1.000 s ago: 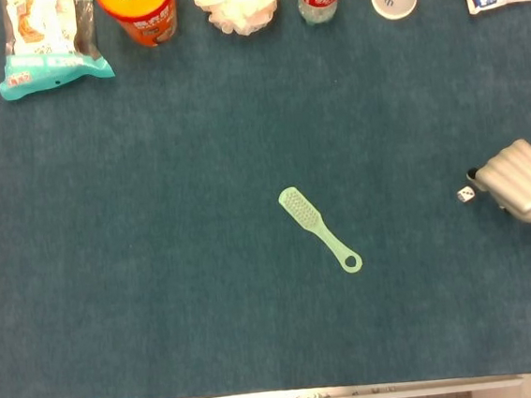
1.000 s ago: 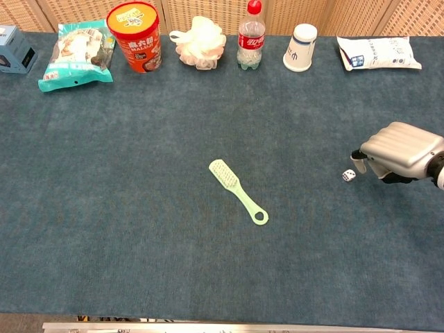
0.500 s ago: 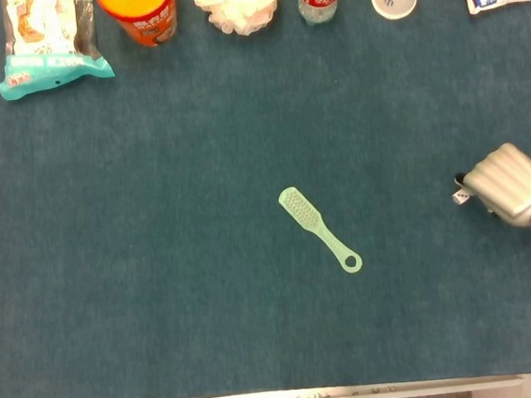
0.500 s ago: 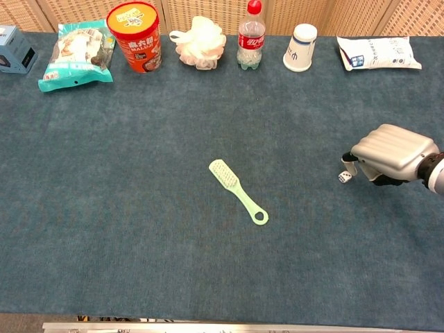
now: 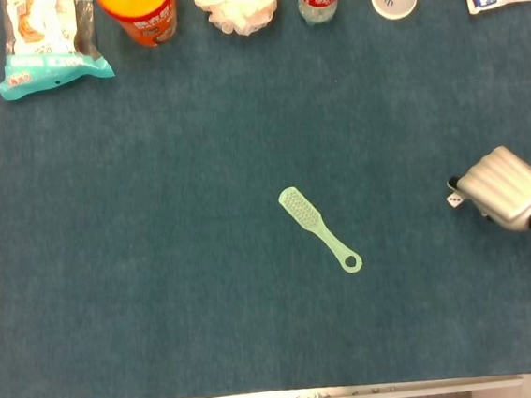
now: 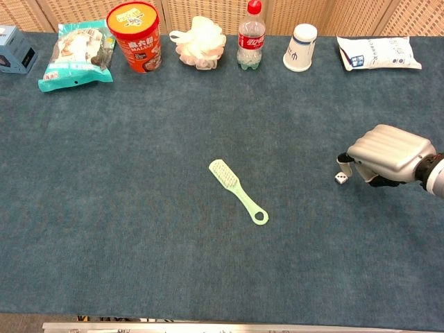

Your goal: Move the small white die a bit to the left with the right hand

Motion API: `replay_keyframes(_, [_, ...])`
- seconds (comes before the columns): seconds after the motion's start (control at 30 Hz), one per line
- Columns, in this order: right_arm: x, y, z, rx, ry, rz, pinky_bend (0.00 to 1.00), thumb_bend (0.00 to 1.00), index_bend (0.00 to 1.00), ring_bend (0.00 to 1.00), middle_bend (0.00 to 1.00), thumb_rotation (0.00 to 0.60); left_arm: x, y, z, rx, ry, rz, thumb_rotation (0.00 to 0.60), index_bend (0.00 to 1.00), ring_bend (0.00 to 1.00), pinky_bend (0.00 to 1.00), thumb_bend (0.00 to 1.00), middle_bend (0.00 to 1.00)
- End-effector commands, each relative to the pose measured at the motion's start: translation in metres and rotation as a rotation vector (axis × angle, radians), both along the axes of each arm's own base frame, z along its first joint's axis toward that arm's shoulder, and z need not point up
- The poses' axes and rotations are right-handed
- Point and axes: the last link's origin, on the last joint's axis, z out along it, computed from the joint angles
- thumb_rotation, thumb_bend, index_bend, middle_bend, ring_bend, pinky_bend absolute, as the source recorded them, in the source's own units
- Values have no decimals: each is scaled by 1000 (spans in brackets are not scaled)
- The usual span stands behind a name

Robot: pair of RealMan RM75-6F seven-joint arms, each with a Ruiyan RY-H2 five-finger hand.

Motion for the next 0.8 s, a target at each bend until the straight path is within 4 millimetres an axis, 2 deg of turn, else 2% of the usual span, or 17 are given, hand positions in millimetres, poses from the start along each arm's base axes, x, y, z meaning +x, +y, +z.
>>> replay_keyframes(0.03, [1,0,0,2,-2,2,933,974,462,927,944,600,0,0,1,3,1,3,600,358,263,346,0,350])
replay_keyframes(0.5, [10,4,-1,6,-24,34,933,974,462,927,944,600,0,-2,5,22,-8,-2,600,359,263,347,0,350])
replay_keyframes(0.63, [12,8,4,-6,-39,41,933,974,462,927,944,600,1,-2,4,18,-14,-4,600,359,263,347,0,350])
replay_keyframes(0.8, [12,16,21,-51,-74,46,933,974,462,922,940,600,1,-2,3,8,-11,-7,600,359,263,347,0,350])
